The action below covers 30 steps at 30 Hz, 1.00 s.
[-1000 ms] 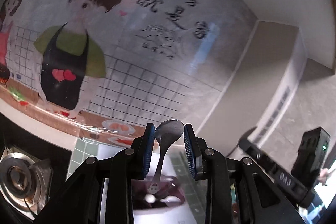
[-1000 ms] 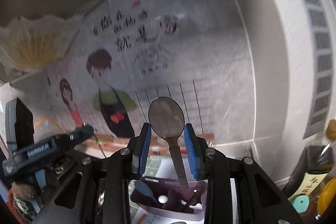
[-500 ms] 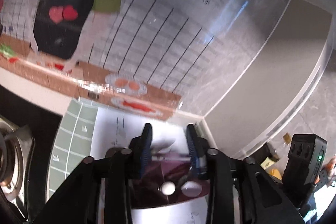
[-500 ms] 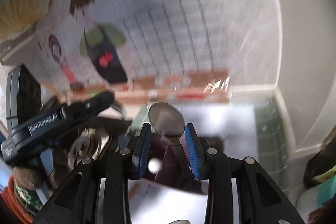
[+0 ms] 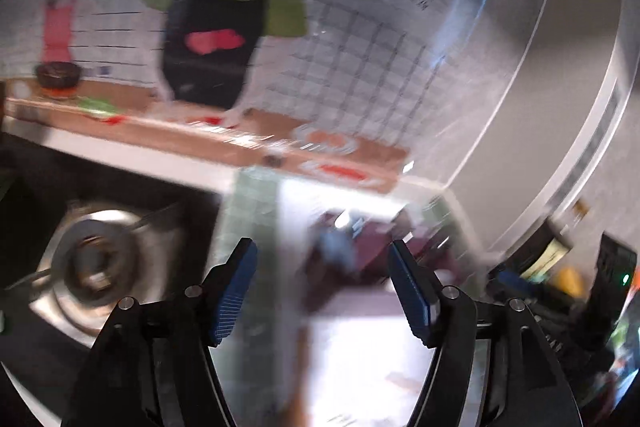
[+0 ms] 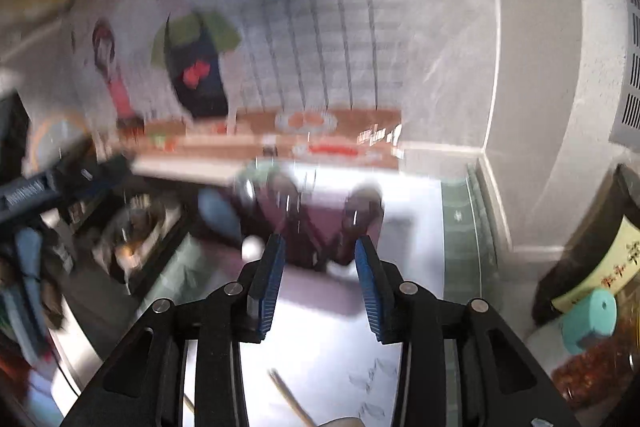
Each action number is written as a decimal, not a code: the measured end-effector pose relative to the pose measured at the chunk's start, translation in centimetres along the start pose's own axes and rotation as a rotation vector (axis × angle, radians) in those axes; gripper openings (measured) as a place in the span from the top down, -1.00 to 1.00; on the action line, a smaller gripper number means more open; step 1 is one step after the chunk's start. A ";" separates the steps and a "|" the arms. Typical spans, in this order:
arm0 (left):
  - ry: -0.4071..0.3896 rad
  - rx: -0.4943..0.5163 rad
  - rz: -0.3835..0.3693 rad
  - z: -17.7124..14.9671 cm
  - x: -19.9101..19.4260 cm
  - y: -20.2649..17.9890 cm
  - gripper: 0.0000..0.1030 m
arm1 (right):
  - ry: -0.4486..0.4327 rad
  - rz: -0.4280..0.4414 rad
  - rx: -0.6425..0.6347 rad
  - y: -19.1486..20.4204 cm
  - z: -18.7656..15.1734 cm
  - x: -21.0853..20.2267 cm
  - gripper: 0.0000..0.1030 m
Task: Organize utensils
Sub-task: 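Move both open grippers back over the remaining utensils on the tablecloth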
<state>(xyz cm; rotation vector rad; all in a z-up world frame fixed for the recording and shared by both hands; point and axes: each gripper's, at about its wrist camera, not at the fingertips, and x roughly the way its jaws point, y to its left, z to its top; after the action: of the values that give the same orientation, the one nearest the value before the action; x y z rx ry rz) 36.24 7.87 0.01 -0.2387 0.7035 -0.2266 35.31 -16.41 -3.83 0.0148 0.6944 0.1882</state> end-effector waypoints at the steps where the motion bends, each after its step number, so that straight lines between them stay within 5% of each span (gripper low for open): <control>1: 0.010 0.009 0.032 -0.8 -0.6 0.7 -0.33 | 0.030 0.010 -0.026 0.7 -0.9 0.5 0.32; 9: 0.111 -0.137 0.183 -6.8 -3.3 7.6 -0.34 | 0.232 0.171 -0.211 7.8 -6.9 4.2 0.32; 19: 0.174 -0.166 0.196 -11.2 -4.6 8.4 -0.34 | 0.313 0.146 -0.299 11.2 -9.1 7.0 0.39; 30: 0.253 -0.141 0.099 -12.2 -2.8 6.2 -0.34 | 0.350 0.060 -0.241 2.5 -11.7 3.4 0.41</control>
<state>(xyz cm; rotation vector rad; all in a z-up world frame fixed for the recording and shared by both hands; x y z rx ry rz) 26.82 12.82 -9.07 -0.3121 0.9812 -0.1129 29.98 -13.95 -14.80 -0.2326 1.0164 0.3355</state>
